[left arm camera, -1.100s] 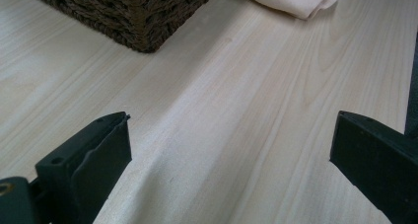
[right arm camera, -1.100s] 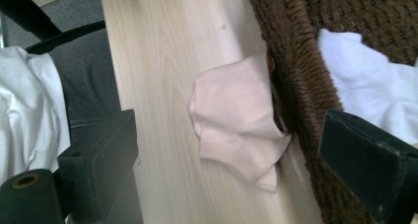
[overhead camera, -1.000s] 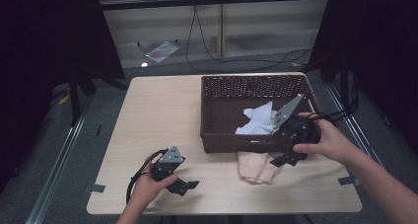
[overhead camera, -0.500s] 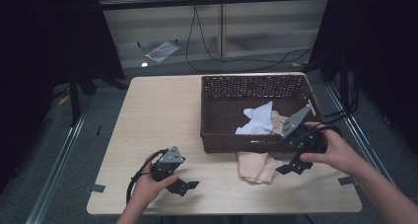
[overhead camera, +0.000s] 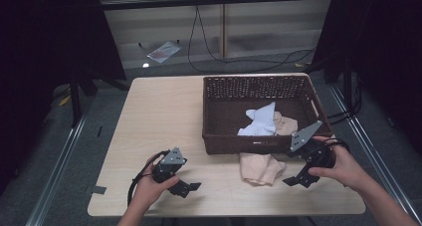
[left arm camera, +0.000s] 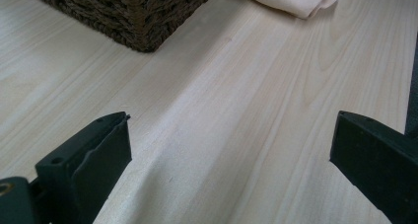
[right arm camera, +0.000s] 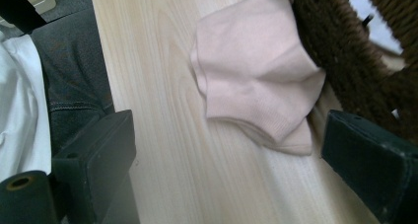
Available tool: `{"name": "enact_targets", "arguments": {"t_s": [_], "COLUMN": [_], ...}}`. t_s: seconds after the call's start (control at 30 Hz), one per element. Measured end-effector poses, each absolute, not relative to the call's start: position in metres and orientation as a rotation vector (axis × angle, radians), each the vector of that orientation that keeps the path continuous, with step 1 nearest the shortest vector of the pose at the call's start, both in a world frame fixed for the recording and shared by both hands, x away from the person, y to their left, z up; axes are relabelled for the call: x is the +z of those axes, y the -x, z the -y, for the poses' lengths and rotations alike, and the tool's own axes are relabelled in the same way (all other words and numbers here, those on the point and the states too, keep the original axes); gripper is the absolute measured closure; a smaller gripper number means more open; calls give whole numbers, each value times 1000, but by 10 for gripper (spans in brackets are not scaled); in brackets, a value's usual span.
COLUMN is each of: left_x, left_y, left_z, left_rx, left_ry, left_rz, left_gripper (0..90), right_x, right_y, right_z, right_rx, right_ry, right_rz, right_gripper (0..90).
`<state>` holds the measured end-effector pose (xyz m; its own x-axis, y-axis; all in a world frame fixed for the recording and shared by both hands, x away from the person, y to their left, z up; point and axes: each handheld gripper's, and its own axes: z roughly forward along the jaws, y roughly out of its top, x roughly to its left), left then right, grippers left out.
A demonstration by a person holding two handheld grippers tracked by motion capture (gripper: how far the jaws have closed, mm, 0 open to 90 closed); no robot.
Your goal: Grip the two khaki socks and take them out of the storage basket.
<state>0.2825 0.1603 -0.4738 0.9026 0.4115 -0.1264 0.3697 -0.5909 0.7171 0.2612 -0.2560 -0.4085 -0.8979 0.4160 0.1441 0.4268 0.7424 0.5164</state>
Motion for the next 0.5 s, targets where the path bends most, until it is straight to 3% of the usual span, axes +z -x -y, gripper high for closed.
{"name": "enact_targets", "arguments": {"t_s": [0.5], "left_x": [-473], "left_y": [-283], "left_z": [-159], "left_rx": [70], "left_ry": [-2269], "left_rz": [-556], "left_gripper": [19], "right_x": [-435], "right_y": [-255], "right_z": [259], "right_rx": [-870], "right_ry": [752], "right_rz": [2953], "right_gripper": [66]}}
